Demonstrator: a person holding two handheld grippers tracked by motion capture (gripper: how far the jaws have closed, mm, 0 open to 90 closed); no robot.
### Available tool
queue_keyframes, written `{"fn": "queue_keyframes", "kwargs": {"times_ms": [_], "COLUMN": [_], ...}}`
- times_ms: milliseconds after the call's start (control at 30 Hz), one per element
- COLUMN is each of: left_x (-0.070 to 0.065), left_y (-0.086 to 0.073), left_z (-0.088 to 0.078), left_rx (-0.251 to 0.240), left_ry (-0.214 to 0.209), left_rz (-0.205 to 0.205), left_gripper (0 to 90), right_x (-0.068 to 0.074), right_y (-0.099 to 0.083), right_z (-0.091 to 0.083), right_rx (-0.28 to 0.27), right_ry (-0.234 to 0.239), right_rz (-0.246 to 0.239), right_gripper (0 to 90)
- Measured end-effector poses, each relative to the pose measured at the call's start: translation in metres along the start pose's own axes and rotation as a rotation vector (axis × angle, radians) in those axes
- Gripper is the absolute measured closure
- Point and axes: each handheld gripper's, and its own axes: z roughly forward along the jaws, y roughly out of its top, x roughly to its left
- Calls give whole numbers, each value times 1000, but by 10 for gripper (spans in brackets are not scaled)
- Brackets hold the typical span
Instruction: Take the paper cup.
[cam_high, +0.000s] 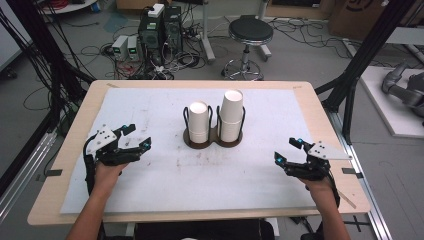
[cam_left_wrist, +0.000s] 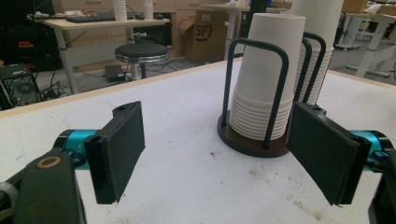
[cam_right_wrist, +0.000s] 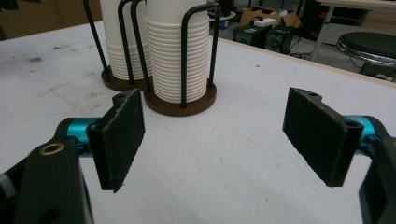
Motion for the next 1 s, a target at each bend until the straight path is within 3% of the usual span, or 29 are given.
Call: {"fn": "queue_keyframes", "kwargs": {"times_ms": [267,400,900,1000], "left_x": [0,0,-4,-4], "left_y": [-1,0,-1,-1], "left_z": [2,1,-1,-1], "left_rx": [9,10,16,16], "left_ry": [3,-1,-26,-26], "left_rz": [2,8,10,9], "left_gripper": [195,195,195,195], "right_x": [-2,0,23,27], "right_y": [0,1,18,22], "right_z": [-3,-2,16,21], "right_rx": [-21,-32,-83,-102], "right_ry": [-5,-2,96,104], "right_rz": [20,7,-46,-37], "right_gripper": [213,213,195,195]}}
